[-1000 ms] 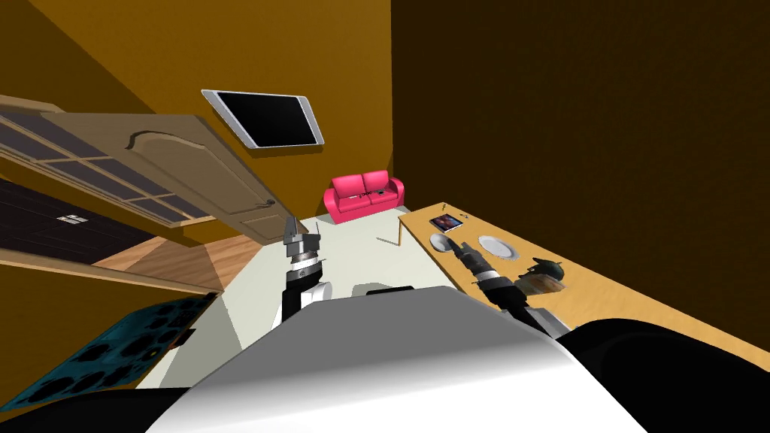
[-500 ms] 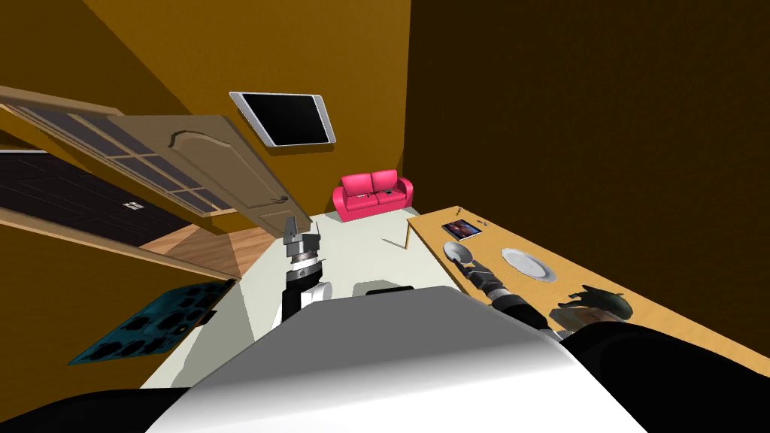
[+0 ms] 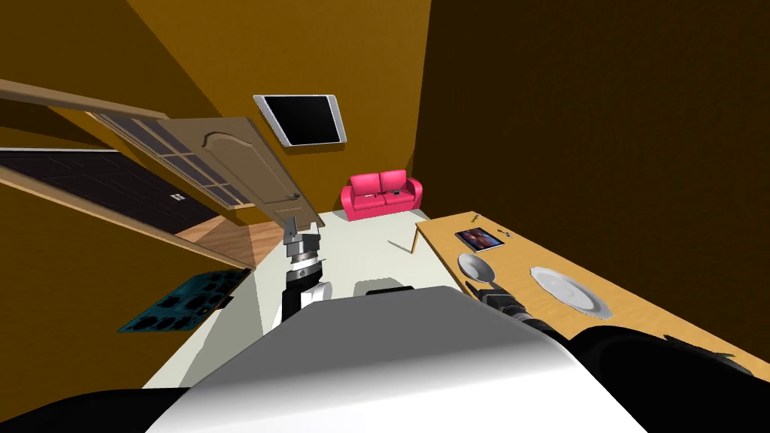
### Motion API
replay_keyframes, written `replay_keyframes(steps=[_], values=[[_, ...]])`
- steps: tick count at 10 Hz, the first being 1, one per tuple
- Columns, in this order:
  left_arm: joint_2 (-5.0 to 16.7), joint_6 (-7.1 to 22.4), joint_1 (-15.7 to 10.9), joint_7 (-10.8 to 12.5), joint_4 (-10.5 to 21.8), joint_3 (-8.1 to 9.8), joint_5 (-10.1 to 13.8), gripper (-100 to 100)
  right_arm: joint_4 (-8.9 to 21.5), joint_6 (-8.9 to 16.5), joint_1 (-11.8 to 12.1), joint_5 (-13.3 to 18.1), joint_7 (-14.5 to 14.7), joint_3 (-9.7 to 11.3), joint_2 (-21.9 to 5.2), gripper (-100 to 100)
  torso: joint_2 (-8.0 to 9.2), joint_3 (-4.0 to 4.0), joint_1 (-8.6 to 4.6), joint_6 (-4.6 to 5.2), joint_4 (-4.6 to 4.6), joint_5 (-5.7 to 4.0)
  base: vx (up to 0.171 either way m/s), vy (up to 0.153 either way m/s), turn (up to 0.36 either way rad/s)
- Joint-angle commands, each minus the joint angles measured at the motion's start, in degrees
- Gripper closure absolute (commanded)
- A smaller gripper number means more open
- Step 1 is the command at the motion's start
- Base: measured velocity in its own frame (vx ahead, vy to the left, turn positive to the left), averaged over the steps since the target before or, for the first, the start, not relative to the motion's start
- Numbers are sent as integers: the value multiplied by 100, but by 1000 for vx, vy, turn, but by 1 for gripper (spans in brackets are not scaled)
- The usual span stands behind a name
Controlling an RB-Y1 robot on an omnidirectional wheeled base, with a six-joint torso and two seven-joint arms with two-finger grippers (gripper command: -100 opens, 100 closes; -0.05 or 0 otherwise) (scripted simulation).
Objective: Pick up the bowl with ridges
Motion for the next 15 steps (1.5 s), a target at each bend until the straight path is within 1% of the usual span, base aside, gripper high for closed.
replay_keyframes(steps=[1, 3, 4, 6, 7, 8, 9, 10, 11, 12, 15], values=[[0, 0, 0, 0, 0, 0, 0, 0, 153, 45, 52, 203, 59, 38, -41, -100, 0, 0, 0, 0, 0, 0, 100, 11, 88], [0, 0, 0, 0, 0, 0, 0, 0, 479, 169, 356, 574, 141, 127, -253, -100, 7, 4, 5, 1, 2, 1, 129, 17, 168], [0, 0, 0, 0, 0, 0, 0, 0, 479, 169, 356, 667, 141, 127, -253, -100, -4, -2, -1, 0, -1, 0, 122, -14, 81], [0, 0, 0, 0, 0, 0, 0, 0, 800, 278, 624, 1036, 182, 243, -441, -100, 4, 2, -5, 1, 1, -2, 128, -7, 166], [0, 0, 0, 0, 0, 0, 0, 0, 800, 278, 624, 1130, 182, 243, -441, -100, -2, -2, -4, 1, -1, 0, 103, -12, 65], [0, 0, 0, 0, 0, 1, 0, 0, 957, 326, 742, 1333, 189, 310, -527, -100, 7, 3, -4, 4, 1, -1, 102, -27, 124], [0, 0, 0, 0, 0, 1, 0, 0, 957, 326, 742, 1358, 189, 310, -527, -100, 10, 5, -7, 2, 2, -1, 81, -25, 72], [0, 0, 0, 0, 0, 1, 0, 0, 1110, 369, 851, 1582, 187, 383, -609, -100, 16, 8, -9, 2, 4, -3, 89, -19, 124], [0, 0, 0, 0, 0, 0, 0, 0, 1259, 407, 947, 1739, 179, 462, -685, -100, 15, 8, -9, 2, 4, -2, 126, -29, 196], [0, 0, 0, 0, 0, 1, 0, 0, 1259, 407, 947, 1799, 179, 462, -685, -100, 6, 3, -10, 1, 1, -1, 111, -33, 60], [1, 0, 0, 0, 0, 1, 0, 0, 1666, 487, 1166, 2352, 120, 728, -868, -100, 8, 4, -17, 2, 2, -4, 119, -50, 137]])
